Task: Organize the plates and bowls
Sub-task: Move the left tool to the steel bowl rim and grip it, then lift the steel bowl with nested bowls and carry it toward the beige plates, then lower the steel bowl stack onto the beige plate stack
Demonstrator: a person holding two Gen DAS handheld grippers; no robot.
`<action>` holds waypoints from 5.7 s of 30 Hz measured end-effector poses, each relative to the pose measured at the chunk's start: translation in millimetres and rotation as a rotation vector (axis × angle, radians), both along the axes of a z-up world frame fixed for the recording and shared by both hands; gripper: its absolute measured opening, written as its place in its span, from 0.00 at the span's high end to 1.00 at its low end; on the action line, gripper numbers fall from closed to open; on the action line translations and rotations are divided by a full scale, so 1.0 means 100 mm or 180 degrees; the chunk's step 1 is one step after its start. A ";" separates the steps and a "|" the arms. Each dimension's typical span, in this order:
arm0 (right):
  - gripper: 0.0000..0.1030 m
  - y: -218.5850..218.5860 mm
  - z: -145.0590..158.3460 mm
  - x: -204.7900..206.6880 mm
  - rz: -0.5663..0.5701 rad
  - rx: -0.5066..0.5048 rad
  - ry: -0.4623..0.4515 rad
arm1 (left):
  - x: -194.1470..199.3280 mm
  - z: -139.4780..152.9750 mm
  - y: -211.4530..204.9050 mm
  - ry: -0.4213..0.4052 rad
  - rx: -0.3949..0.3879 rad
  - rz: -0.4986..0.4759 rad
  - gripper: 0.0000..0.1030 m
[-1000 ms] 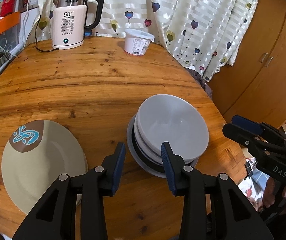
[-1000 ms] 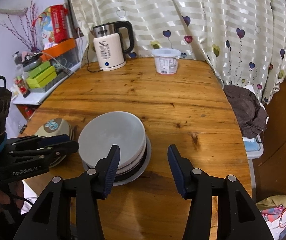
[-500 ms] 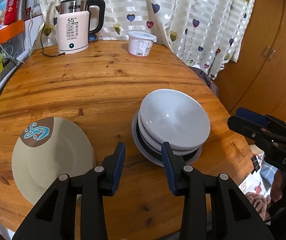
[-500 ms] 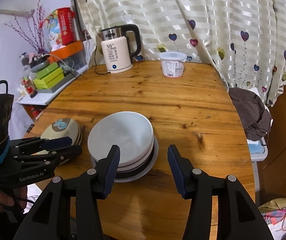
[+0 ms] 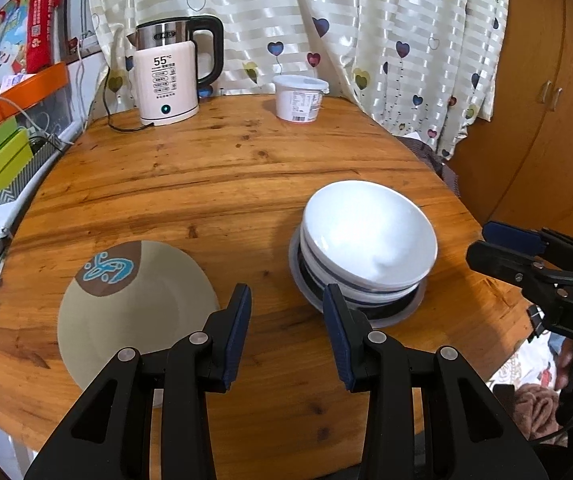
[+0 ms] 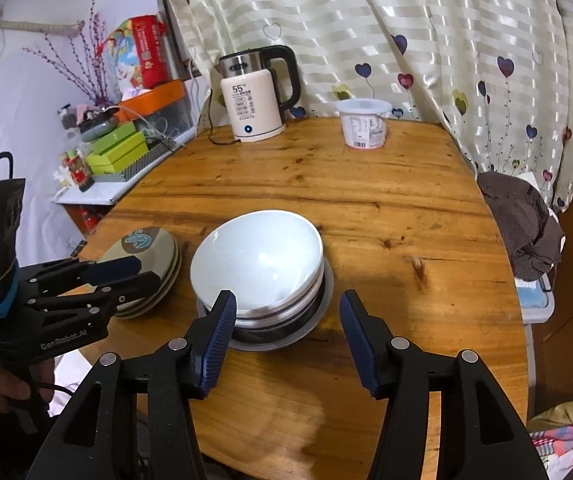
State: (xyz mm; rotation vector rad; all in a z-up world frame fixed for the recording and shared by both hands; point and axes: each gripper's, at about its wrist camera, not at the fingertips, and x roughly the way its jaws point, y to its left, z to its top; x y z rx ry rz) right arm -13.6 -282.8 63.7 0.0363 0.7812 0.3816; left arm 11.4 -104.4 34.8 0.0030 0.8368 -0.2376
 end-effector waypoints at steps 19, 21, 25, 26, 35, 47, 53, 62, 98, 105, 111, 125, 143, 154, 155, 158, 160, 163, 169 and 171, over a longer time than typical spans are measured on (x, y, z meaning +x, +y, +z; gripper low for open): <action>0.48 -0.09 -0.06 0.13 -0.0067 0.0173 0.0206 | 0.11 -0.12 0.12 0.0086 -0.0064 0.0123 0.62; 0.48 -0.11 -0.07 0.15 -0.0072 0.0184 0.0216 | 0.13 -0.13 0.13 0.0108 -0.0091 0.0128 0.62; 0.49 -0.16 -0.10 0.19 -0.0103 0.0223 0.0266 | 0.19 -0.18 0.21 0.0193 -0.0274 0.0156 0.62; 0.52 -0.17 -0.10 0.19 -0.0113 0.0233 0.0276 | 0.20 -0.19 0.23 0.0214 -0.0316 0.0167 0.62; 0.66 -0.33 -0.22 0.30 -0.0228 0.0370 0.0410 | 0.30 -0.29 0.34 0.0384 -0.0705 0.0159 0.62; 0.80 -0.51 -0.50 0.44 -0.0302 0.0793 0.0773 | 0.44 -0.44 0.35 0.0654 -0.1075 0.0091 0.63; 0.87 -0.51 -0.61 0.52 -0.0261 0.1026 0.0943 | 0.49 -0.46 0.33 0.0704 -0.1108 0.0015 0.69; 0.89 -0.53 -0.74 0.61 -0.0206 0.1346 0.1134 | 0.59 -0.53 0.31 0.0825 -0.1230 -0.0052 0.80; 0.92 -0.70 -0.86 0.72 -0.0177 0.1721 0.1301 | 0.74 -0.58 0.29 0.1041 -0.1603 -0.0329 0.93; 0.92 -0.70 -0.82 0.72 -0.0178 0.1712 0.1288 | 0.74 -0.56 0.28 0.1022 -0.1607 -0.0323 0.93; 0.92 -0.65 -0.76 0.73 -0.0151 0.1708 0.1280 | 0.73 -0.49 0.33 0.0941 -0.1597 -0.0302 0.93; 0.92 -0.31 -0.52 0.81 0.0067 0.1652 0.1212 | 0.55 -0.31 0.65 0.0703 -0.1590 -0.0135 0.93; 0.92 0.37 -0.41 0.98 0.0431 0.1589 0.1263 | 0.28 -0.17 1.25 0.0509 -0.1592 0.0235 0.93; 0.92 0.83 -0.41 1.06 0.0648 0.1525 0.1353 | 0.12 -0.20 1.64 0.0444 -0.1617 0.0493 0.93; 0.92 0.88 -0.42 1.07 0.0668 0.1518 0.1362 | 0.10 -0.20 1.67 0.0441 -0.1618 0.0513 0.93; 0.92 1.02 -0.43 1.09 0.0726 0.1490 0.1394 | 0.06 -0.22 1.76 0.0437 -0.1622 0.0581 0.93; 0.92 1.09 -0.44 1.09 0.0753 0.1471 0.1412 | 0.03 -0.23 1.82 0.0432 -0.1622 0.0619 0.93; 0.92 1.19 -0.46 1.11 0.0790 0.1444 0.1442 | -0.01 -0.26 1.90 0.0432 -0.1627 0.0675 0.93; 0.92 1.35 -0.53 1.13 0.0839 0.1379 0.1509 | -0.06 -0.34 2.03 0.0465 -0.1633 0.0770 0.93; 0.92 1.38 -0.55 1.13 0.0847 0.1365 0.1531 | -0.06 -0.36 2.06 0.0475 -0.1635 0.0788 0.93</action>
